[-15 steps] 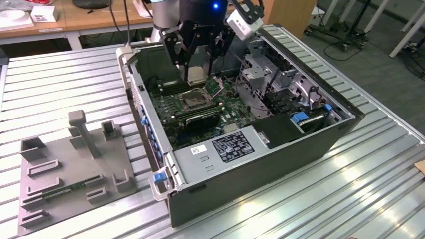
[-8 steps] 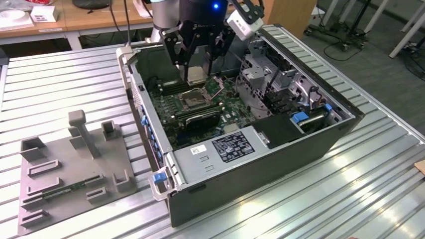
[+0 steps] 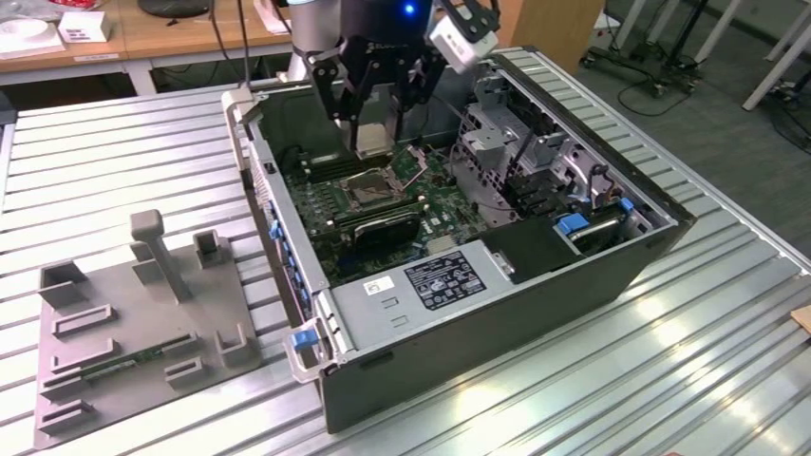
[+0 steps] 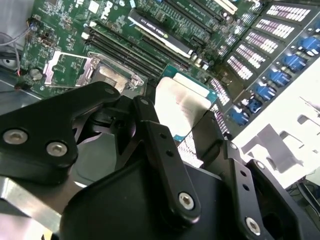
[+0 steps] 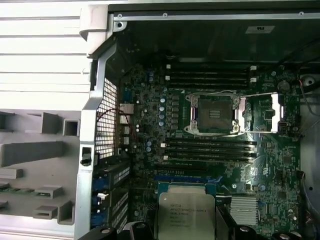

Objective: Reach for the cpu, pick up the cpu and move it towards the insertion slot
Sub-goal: 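Pick up the cpu and move it towards the insertion slot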

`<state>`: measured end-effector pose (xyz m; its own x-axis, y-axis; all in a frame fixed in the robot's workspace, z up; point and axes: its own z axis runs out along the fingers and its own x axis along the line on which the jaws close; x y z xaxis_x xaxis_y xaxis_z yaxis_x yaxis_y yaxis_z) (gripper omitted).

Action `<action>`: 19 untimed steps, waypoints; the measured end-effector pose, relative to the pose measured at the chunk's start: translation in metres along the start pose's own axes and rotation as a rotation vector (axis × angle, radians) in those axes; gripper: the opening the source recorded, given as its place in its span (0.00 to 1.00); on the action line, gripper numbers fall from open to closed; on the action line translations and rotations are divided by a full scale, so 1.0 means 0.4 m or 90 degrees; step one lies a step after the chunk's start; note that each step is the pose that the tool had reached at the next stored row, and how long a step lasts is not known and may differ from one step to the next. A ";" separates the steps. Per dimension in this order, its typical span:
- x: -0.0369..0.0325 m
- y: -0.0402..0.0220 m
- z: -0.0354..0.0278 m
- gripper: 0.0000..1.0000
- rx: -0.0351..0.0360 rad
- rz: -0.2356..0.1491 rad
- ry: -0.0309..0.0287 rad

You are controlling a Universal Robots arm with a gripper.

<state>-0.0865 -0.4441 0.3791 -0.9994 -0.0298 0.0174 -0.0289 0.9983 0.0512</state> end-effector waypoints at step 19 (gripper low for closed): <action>-0.024 0.124 0.016 0.54 -0.0008 0.000 0.0000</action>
<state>-0.0785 -0.3940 0.3753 -0.9994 -0.0299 0.0174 -0.0289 0.9982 0.0525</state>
